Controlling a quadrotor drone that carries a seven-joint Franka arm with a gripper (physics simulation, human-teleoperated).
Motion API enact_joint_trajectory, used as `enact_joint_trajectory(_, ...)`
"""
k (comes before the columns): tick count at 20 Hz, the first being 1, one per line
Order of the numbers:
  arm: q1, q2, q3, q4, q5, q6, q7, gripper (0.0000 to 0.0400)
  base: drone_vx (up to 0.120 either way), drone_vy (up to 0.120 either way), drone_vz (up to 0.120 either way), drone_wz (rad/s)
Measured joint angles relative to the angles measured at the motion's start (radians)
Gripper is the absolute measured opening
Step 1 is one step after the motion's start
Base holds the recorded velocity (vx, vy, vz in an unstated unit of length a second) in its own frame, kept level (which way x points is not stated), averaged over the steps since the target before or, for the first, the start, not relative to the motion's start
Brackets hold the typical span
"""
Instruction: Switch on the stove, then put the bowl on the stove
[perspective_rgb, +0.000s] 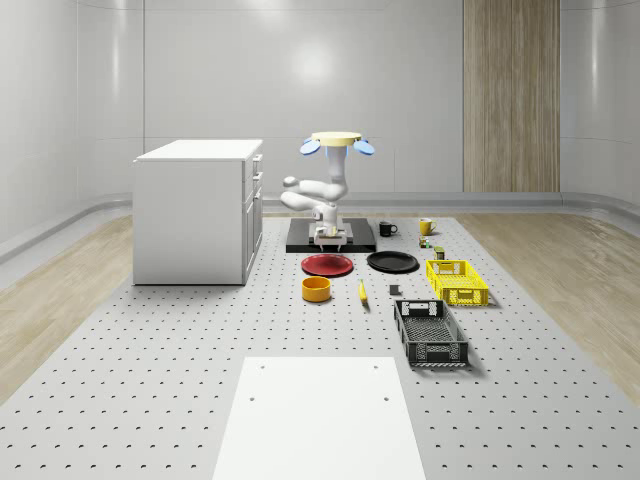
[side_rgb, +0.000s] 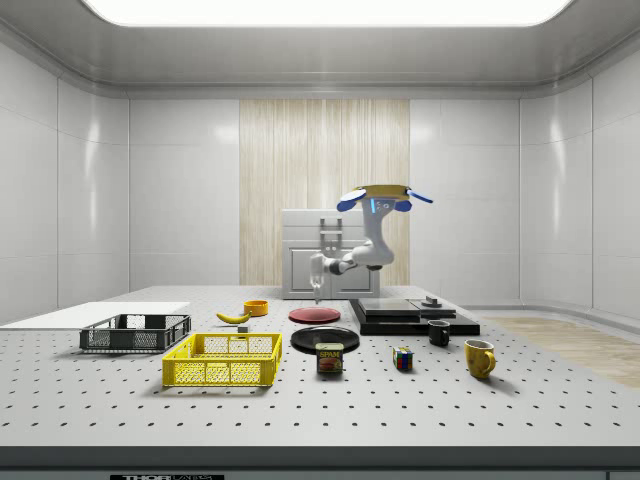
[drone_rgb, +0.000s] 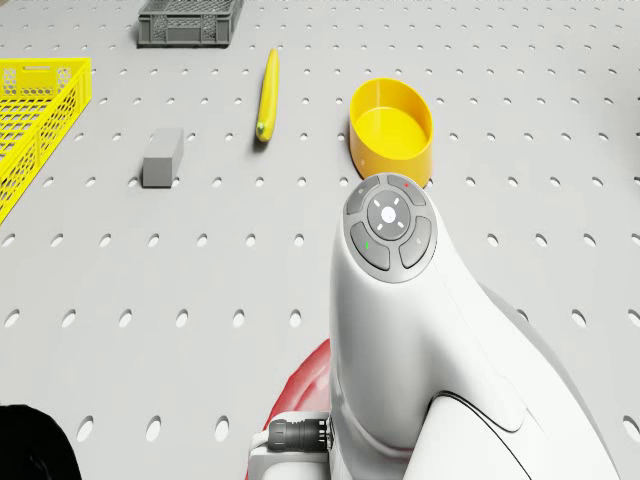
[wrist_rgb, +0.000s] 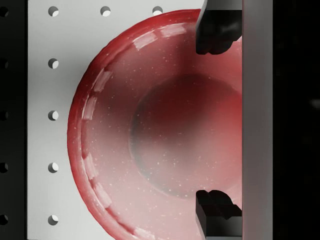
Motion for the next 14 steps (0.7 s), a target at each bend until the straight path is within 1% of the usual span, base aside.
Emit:
enact_joint_trajectory(3, 0.000, -0.001, 0.000, 0.000, 0.001, 0.001, 0.000, 0.0400, 0.120, 0.000, 0.000, 0.000)
enact_joint_trajectory(7, -0.001, -0.003, 0.000, 0.000, 0.001, 0.003, 0.001, 0.0400, 0.120, 0.000, 0.120, 0.000)
enact_joint_trajectory(14, -0.001, -0.005, 0.000, 0.000, 0.002, 0.005, 0.001, 0.0400, 0.120, 0.000, 0.000, 0.000)
